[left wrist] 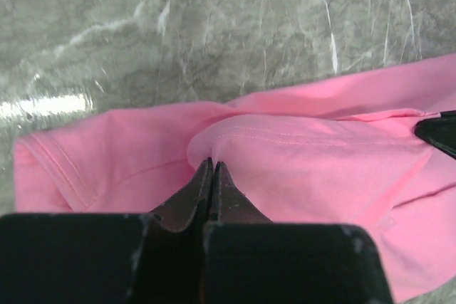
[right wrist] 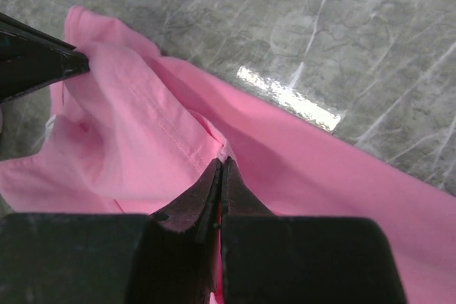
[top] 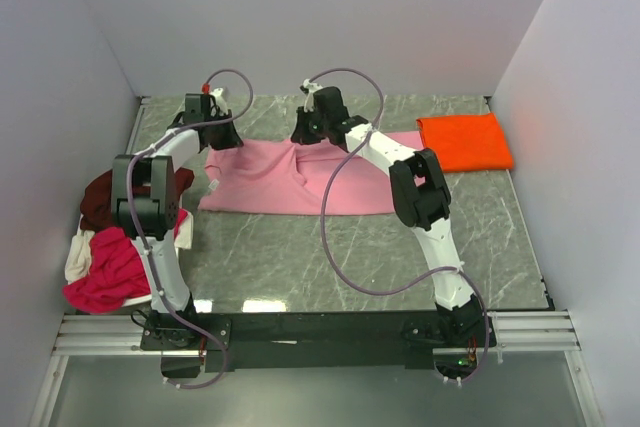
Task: Fold and stack the t-shirts
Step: Fold the tshirt
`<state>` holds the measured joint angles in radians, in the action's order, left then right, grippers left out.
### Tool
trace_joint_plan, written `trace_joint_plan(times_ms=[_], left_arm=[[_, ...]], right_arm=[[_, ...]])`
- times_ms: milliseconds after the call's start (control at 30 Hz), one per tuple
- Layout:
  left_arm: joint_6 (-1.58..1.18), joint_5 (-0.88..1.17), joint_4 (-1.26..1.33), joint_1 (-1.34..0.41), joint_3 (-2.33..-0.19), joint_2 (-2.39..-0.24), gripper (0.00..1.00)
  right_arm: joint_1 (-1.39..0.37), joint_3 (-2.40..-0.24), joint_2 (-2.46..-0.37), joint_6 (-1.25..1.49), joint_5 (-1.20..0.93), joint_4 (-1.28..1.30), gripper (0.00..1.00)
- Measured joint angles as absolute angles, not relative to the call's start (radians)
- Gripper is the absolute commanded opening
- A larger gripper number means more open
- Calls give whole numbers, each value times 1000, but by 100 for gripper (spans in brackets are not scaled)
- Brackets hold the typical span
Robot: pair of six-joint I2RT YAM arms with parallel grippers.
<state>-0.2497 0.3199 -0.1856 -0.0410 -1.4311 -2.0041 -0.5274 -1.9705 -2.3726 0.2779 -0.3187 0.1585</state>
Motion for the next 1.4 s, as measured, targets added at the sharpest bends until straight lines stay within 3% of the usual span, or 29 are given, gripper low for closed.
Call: trace_joint_plan(times_ms=[833,900,933,967,1033,1067,1133,1267,1400], left_arm=[[-216,315,-117,-41,-1422,-2021,4],[-204,313,-120,-41,-1420,-2021,11],[-198,302,-120,-41,-1420,-2021,25],[-191,286,-121,-43,-1420,-2021,31],[-187,226,-143,-49,-1424,-2021,49],[-185,176,-153,-53,-1424,-2019,59],[-185,75,-150,-65,-1410,-2001,69],[-176,-47,-147,-86,-1333,-1861,78],[-204,-49,-139,-83,-1323,-1700,75]], right_arm=[[-527,-1975,-2378,307,-270,159,2],[-527,-1975,-2378,309,-270,159,13],[-527,-1975,-2378,310,-270,159,18],[-527,-1975,-2378,311,-270,160,28],[-527,-1975,-2378,307,-262,166,37],[-527,-1975,-2378,301,-257,167,47],[-525,-1975,-2378,292,-249,168,48],[-513,-1958,-2366,276,-242,169,50],[-487,-1921,-2325,221,-299,184,51]])
